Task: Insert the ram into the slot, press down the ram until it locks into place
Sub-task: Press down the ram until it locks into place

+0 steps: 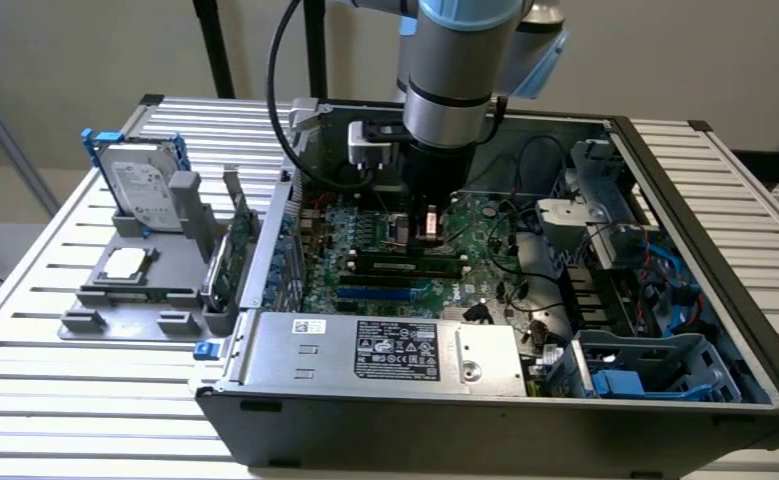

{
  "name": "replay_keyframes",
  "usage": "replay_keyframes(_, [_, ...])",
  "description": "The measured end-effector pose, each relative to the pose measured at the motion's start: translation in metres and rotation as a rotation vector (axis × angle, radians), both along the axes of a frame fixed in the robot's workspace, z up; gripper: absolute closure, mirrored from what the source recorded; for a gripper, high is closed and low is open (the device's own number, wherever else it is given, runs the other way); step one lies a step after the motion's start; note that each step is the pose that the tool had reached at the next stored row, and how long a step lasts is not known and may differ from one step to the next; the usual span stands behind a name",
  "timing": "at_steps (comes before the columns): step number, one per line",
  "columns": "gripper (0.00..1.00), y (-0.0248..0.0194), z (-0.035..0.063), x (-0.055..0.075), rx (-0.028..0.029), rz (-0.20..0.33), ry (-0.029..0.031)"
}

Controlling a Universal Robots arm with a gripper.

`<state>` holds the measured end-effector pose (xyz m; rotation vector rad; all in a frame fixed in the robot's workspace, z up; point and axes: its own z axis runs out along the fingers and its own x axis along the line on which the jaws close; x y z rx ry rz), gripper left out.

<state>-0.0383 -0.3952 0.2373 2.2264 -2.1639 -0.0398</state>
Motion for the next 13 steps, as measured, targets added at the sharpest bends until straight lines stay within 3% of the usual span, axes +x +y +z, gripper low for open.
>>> replay_keyframes(9, [0.89,-0.0001,-0.0093,-0.001,-0.0007,-0.002,-0.0182])
replay_keyframes(13, [0.89,-0.0001,-0.0122,-0.002,-0.0004,-0.003,-0.0221])
